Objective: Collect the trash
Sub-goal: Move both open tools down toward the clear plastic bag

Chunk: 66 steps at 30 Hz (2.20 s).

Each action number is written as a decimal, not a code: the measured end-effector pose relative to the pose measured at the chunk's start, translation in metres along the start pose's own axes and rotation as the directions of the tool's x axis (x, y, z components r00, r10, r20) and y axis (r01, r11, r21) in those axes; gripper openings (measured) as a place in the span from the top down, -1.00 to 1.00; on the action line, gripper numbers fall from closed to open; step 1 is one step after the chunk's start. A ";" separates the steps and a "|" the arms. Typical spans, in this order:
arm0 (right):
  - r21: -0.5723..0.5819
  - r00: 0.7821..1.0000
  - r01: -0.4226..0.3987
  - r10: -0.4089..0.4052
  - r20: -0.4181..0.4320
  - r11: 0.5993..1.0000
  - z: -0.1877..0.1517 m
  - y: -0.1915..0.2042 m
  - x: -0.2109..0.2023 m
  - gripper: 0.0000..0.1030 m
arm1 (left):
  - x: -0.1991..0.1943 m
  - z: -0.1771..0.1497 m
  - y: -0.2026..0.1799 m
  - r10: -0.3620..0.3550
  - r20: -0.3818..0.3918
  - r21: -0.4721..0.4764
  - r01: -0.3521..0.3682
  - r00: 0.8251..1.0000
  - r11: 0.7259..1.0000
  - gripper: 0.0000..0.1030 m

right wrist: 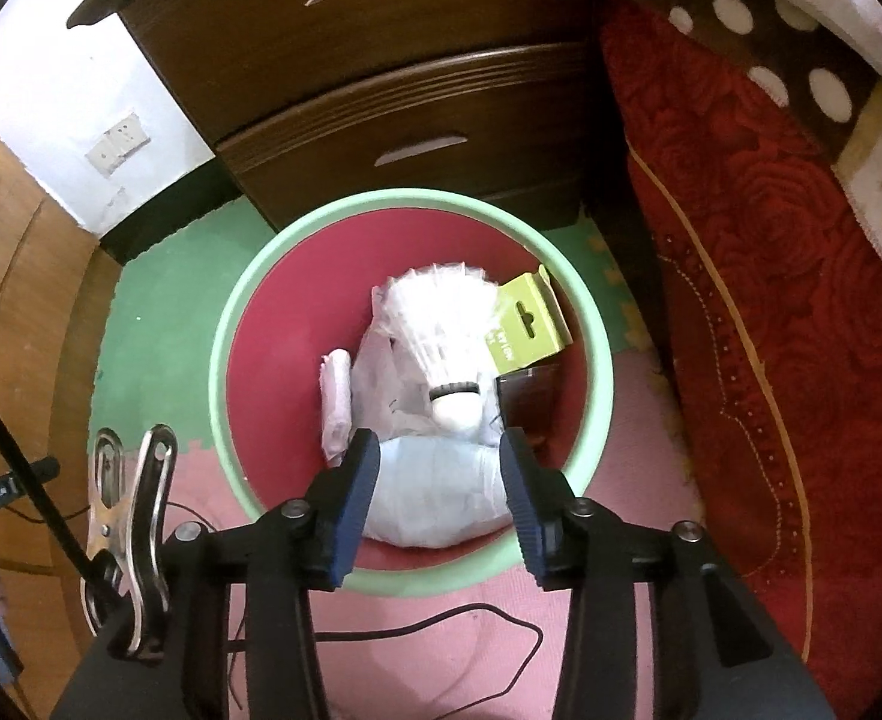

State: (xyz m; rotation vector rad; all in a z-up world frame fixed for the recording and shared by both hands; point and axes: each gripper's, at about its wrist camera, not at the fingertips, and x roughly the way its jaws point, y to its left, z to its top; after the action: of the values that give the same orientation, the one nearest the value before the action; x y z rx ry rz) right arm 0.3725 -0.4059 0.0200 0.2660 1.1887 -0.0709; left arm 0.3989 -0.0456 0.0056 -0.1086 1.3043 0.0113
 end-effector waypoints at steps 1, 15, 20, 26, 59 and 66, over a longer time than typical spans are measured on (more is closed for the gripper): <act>-0.001 1.000 0.000 0.000 0.005 1.000 -0.001 0.001 -0.001 0.14 | 0.002 0.000 0.000 -0.001 -0.003 0.002 0.001 1.000 1.000 0.21; -0.118 0.990 -0.137 0.138 -0.002 0.983 -0.046 0.057 -0.022 0.13 | 0.048 -0.012 0.005 0.000 -0.072 0.054 0.004 0.997 0.999 0.21; -0.155 0.983 -0.178 0.169 -0.072 0.972 -0.073 0.075 -0.011 0.13 | 0.069 -0.020 0.008 -0.007 -0.106 0.060 0.013 0.994 0.998 0.21; -0.161 0.976 -0.184 0.162 -0.142 0.970 -0.098 0.083 0.025 0.13 | 0.099 -0.033 0.004 -0.008 -0.146 0.091 0.021 0.989 0.996 0.21; 0.075 0.979 -0.119 0.130 -0.160 0.990 -0.179 0.086 0.223 0.13 | 0.267 -0.072 -0.020 -0.097 -0.290 0.193 0.157 0.952 0.969 0.21; 0.095 0.975 -0.120 0.135 -0.174 0.988 -0.169 0.094 0.255 0.17 | 0.275 -0.075 -0.014 -0.085 -0.298 0.202 0.150 0.951 0.968 0.21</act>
State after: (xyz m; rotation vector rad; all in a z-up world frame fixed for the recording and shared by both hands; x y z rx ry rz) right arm 0.3334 -0.2523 -0.2575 0.4293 1.3473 0.0162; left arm 0.4001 -0.0805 -0.2782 0.0043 1.5790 -0.2620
